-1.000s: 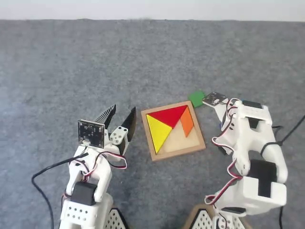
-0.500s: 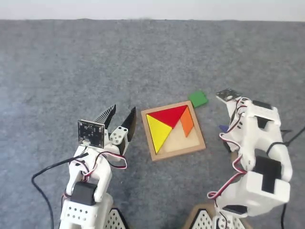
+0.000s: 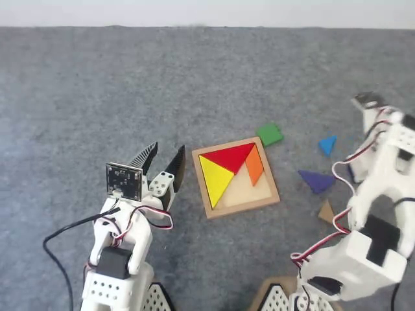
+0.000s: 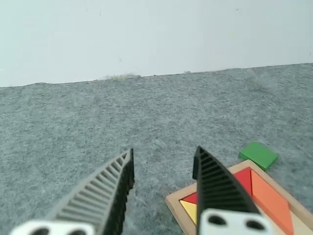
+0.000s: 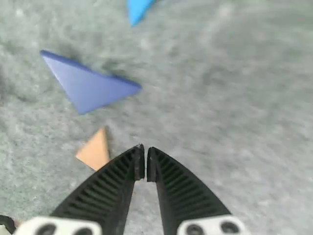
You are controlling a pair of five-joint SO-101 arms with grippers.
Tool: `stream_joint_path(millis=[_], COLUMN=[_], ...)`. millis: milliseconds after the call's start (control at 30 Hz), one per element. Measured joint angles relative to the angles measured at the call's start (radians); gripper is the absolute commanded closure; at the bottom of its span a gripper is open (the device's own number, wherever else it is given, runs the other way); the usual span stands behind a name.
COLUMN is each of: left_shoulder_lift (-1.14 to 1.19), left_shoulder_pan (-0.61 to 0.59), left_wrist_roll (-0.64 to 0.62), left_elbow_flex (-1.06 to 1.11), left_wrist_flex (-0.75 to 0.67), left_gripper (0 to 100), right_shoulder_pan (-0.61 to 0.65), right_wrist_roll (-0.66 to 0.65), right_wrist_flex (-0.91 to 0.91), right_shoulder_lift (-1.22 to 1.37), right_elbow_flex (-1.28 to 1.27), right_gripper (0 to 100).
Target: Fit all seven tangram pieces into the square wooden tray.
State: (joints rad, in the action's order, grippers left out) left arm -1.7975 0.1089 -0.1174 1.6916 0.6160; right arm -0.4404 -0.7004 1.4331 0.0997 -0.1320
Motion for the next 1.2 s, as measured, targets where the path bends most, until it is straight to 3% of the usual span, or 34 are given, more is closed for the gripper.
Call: stream_joint_path(millis=[133,233,367,467,700,1000,1200], left_shoulder_lift=[0.0,0.0,0.0,0.0,0.0,0.0,0.0], left_shoulder_pan=[0.0,0.0,0.0,0.0,0.0,0.0,0.0], left_wrist_roll=[0.0,0.0,0.0,0.0,0.0,0.0,0.0], left_elbow_flex=[0.0,0.0,0.0,0.0,0.0,0.0,0.0], left_wrist_flex=[0.0,0.0,0.0,0.0,0.0,0.0,0.0], left_gripper=[80,80,80,80,80,80,80], right_shoulder_pan=[-0.038,-0.049,-0.048,-0.048,0.031,0.173,0.195], right_wrist_roll=[-0.002,-0.058,-0.195,-0.209,-0.071,0.137,0.153], right_wrist_flex=[0.063,0.115,0.16,0.078,-0.066,-0.097,-0.153], right_shoulder_lift=[0.0,0.0,-0.048,-0.198,-0.511,-0.545,-0.545], right_elbow_flex=[0.066,0.049,-0.112,-0.318,-0.68,-0.713,-0.732], right_gripper=[97.2,91.4,81.8,79.6,79.6,79.6,79.6])
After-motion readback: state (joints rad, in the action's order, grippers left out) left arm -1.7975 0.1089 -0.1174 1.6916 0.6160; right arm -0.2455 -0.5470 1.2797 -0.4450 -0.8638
